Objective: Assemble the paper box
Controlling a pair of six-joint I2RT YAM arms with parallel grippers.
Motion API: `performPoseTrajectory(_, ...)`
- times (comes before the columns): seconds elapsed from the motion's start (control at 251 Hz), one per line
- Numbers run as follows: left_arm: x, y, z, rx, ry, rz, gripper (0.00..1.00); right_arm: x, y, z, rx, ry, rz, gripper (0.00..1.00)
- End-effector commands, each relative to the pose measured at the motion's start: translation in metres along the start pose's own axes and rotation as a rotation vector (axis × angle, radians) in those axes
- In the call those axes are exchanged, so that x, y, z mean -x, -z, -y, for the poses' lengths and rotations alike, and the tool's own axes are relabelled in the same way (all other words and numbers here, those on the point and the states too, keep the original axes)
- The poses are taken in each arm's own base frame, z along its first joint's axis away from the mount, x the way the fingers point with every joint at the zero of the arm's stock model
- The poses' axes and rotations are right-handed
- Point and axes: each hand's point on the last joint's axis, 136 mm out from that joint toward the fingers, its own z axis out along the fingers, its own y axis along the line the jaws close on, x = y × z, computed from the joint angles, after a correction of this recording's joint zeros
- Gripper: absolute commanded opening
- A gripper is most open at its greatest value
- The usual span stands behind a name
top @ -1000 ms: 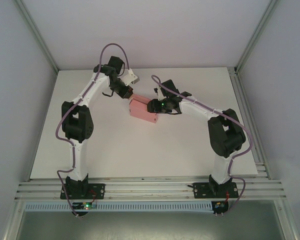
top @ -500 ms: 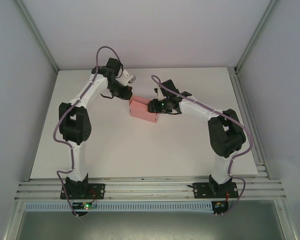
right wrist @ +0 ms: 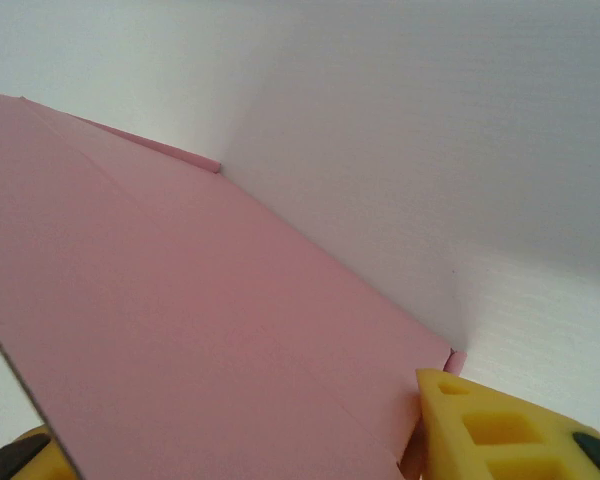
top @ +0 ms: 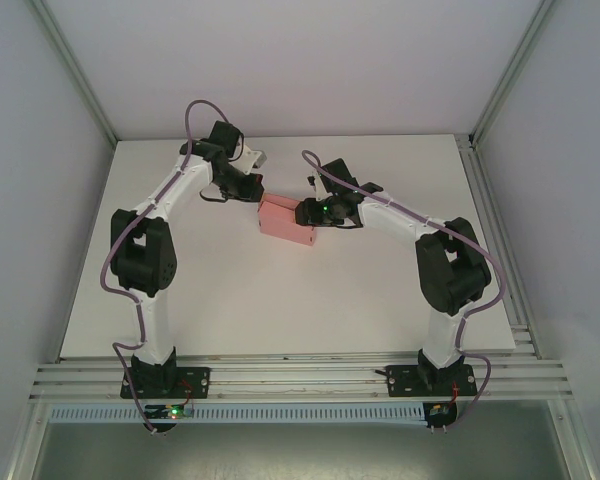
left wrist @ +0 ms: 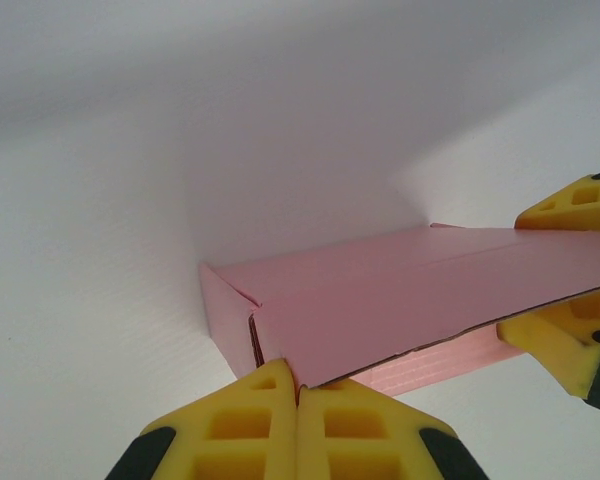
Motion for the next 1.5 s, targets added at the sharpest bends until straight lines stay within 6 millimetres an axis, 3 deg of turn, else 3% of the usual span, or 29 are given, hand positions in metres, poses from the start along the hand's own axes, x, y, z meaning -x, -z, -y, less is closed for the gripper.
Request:
performPoseTrajectory(0.0, -0.026, 0.007, 0.036, -0.072, -0.020, -0.070, 0.00, -0.069, -0.029, 0.070, -0.265, -0.054, -0.214, 0.43)
performPoseTrajectory(0.18, -0.053, -0.013, 0.022, -0.053, -0.031, -0.125, 0.00, -0.065, -0.027, 0.067, -0.255, -0.052, -0.203, 0.43)
performPoseTrajectory(0.391, -0.060, -0.020, 0.007, 0.006, -0.028, -0.135, 0.00, -0.053, -0.020, 0.054, -0.214, -0.035, -0.168, 0.43)
performPoseTrajectory(0.678, -0.049, -0.011, 0.013, 0.006, -0.034, -0.102, 0.00, -0.002, 0.044, 0.004, -0.122, 0.138, -0.041, 0.62)
performPoseTrajectory(0.814, -0.047, -0.009, 0.015, 0.001, -0.040, -0.100, 0.00, 0.004, 0.063, 0.015, -0.221, 0.175, -0.006, 0.66)
performPoseTrajectory(0.978, -0.041, -0.006, 0.026, -0.022, -0.067, -0.084, 0.00, -0.007, 0.064, 0.034, -0.309, 0.187, -0.035, 0.67)
performPoseTrajectory(1.137, -0.040, -0.008, 0.041, -0.038, -0.111, -0.093, 0.00, -0.011, 0.061, 0.024, -0.253, 0.193, -0.035, 0.69)
performPoseTrajectory(1.277, -0.043, -0.015, 0.046, 0.025, -0.153, -0.121, 0.00, -0.003, 0.075, 0.010, -0.215, 0.225, 0.021, 0.71)
performPoseTrajectory(1.497, -0.054, -0.028, 0.045, 0.130, -0.193, -0.167, 0.00, -0.007, 0.087, 0.016, -0.245, 0.223, 0.055, 0.71)
